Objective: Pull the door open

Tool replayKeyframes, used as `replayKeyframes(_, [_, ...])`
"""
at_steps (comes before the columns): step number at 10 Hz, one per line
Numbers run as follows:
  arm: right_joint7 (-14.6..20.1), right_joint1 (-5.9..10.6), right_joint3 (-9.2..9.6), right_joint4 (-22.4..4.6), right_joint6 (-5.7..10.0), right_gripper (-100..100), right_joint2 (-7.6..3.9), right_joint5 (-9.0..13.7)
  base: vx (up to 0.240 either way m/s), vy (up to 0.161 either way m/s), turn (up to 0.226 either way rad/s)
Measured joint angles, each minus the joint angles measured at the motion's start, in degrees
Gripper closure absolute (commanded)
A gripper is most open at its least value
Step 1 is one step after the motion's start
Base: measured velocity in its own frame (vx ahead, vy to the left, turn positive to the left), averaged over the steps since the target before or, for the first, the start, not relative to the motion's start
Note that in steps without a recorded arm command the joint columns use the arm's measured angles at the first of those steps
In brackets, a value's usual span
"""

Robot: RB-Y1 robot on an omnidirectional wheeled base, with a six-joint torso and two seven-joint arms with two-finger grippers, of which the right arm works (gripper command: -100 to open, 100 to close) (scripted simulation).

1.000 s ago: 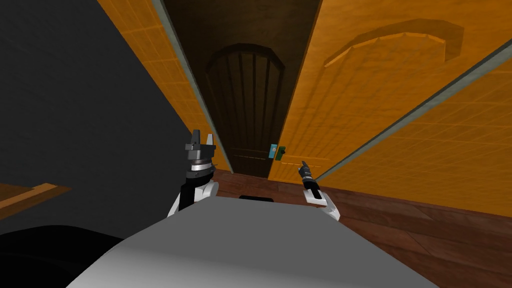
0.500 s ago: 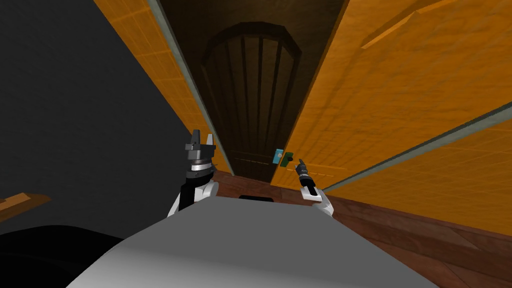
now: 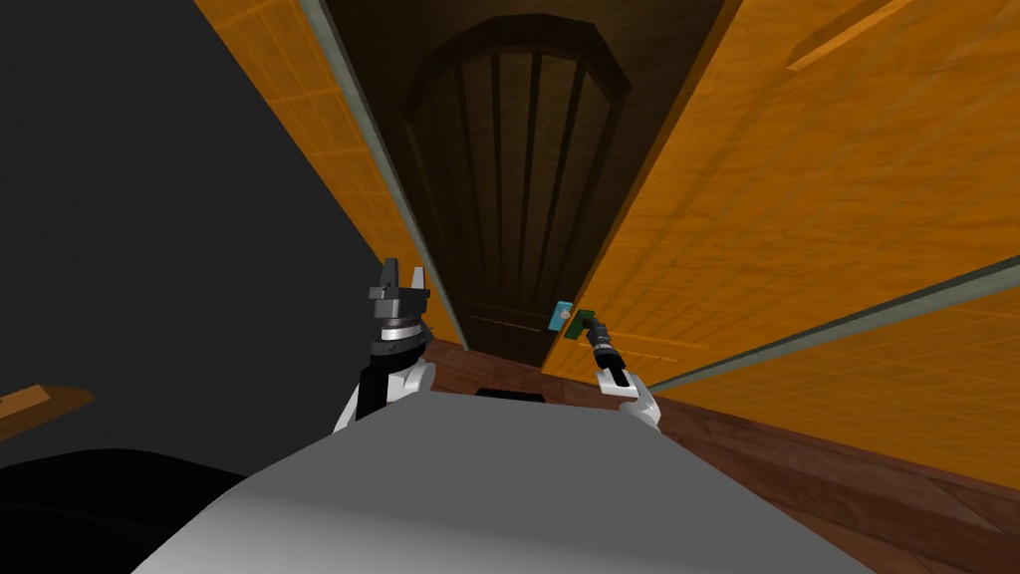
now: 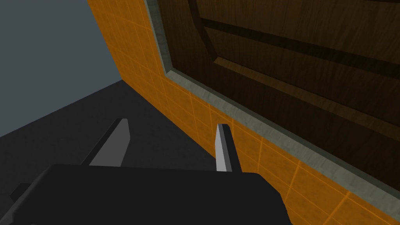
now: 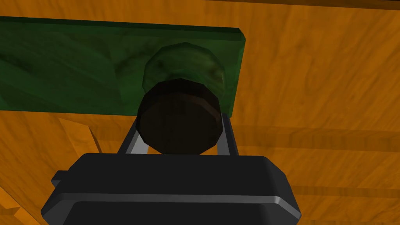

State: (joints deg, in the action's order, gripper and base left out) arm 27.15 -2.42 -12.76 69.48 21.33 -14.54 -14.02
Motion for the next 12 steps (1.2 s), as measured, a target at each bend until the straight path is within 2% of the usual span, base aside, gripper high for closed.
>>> replayKeyframes(3, [0.0,-0.19,0.14,-0.1,-0.06,100,0.13,0.0,-0.045,-0.017,-0.038])
replayKeyframes(5, [0.5,-1.21,-0.34,0.1,-0.47,100,-0.83,0.1,-0.204,-0.091,-0.052])
replayKeyframes(6, [0.7,-1.56,-0.52,-0.3,-0.37,-100,-1.30,0.1,-0.187,0.000,0.044])
replayKeyframes(8, [1.4,-1.69,0.26,0.2,0.06,-100,-1.45,-0.2,-0.186,0.083,0.058])
replayKeyframes(10, [2.0,-2.06,1.38,1.5,0.22,-100,-0.88,-0.7,-0.175,0.082,0.047])
replayKeyframes(12, [3.0,-2.79,2.45,3.0,0.41,-100,-1.12,-1.0,-0.120,0.044,0.025])
